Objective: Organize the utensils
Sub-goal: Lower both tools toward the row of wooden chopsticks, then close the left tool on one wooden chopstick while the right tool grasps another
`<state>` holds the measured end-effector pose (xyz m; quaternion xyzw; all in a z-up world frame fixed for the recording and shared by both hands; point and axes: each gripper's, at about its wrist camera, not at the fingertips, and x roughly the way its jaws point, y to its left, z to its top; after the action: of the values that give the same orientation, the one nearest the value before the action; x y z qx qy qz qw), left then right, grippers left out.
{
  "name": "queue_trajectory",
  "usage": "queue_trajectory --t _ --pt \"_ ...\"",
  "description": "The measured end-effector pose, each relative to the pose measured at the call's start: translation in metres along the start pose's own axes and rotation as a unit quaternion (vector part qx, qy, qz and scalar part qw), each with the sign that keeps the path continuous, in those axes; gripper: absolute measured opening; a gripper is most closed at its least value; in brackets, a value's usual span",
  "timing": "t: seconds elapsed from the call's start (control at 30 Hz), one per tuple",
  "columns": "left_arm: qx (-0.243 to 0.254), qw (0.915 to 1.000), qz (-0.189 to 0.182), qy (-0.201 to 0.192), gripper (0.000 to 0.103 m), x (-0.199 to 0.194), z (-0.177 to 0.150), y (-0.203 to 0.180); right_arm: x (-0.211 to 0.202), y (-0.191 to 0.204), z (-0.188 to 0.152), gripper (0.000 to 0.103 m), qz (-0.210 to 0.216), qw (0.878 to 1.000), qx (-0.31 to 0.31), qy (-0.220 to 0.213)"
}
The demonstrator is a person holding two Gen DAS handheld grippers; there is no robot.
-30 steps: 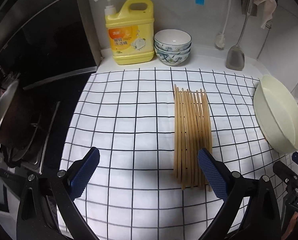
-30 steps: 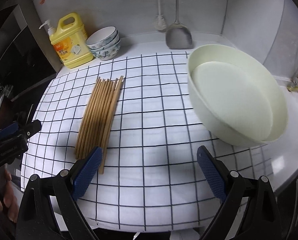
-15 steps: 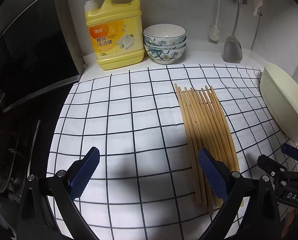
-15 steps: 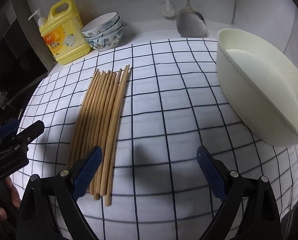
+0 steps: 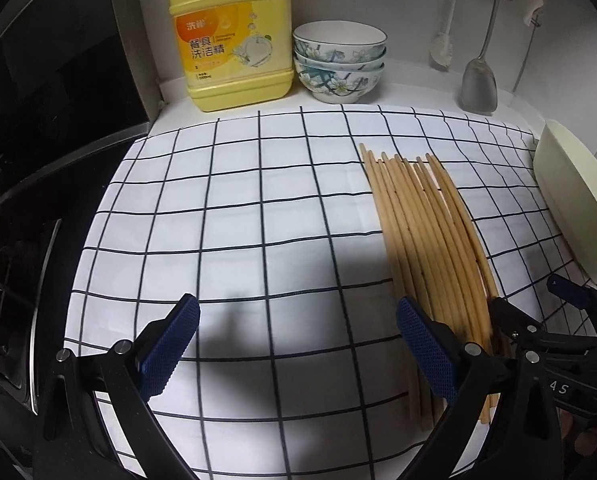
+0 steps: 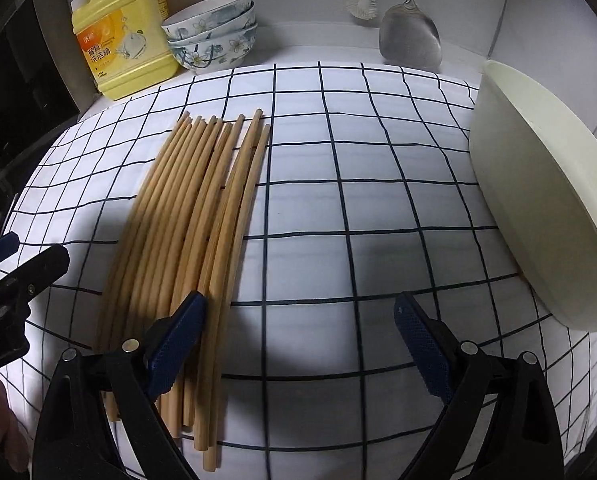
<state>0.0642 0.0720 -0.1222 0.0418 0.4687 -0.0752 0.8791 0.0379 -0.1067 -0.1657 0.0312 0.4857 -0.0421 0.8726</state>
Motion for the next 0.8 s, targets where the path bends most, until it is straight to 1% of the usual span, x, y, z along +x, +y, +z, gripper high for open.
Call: queue_trajectory --t 0.1,0.2,0.47,0.57,0.7,0.8 --pt "0.000 0.9998 -0.019 0.002 0.097 0.002 0.000 -0.005 0.002 -0.007 0.000 0.091 -0.004 1.000 0.003 0.003" --pt "0.000 0.9996 -0.027 0.011 0.097 0.008 -0.001 -0.009 0.002 -0.017 -0.003 0.091 -0.008 1.000 0.007 -0.002" --pt "0.002 0.9997 -0.012 0.021 0.097 0.020 -0.004 -0.015 -0.003 -0.037 -0.004 0.091 -0.010 1.000 0.013 -0.015" --pt "0.003 0.9997 -0.006 0.025 0.097 0.023 -0.005 -0.015 -0.004 -0.042 -0.003 0.091 -0.019 1.000 0.014 -0.021" --pt "0.003 0.9996 -0.004 0.026 0.097 0.026 -0.006 -0.015 -0.003 -0.043 -0.001 0.090 -0.018 0.999 0.004 -0.027" --pt "0.003 0.9997 -0.007 0.023 0.097 0.027 -0.006 -0.016 -0.003 -0.039 0.000 0.078 -0.008 1.000 -0.005 -0.028"
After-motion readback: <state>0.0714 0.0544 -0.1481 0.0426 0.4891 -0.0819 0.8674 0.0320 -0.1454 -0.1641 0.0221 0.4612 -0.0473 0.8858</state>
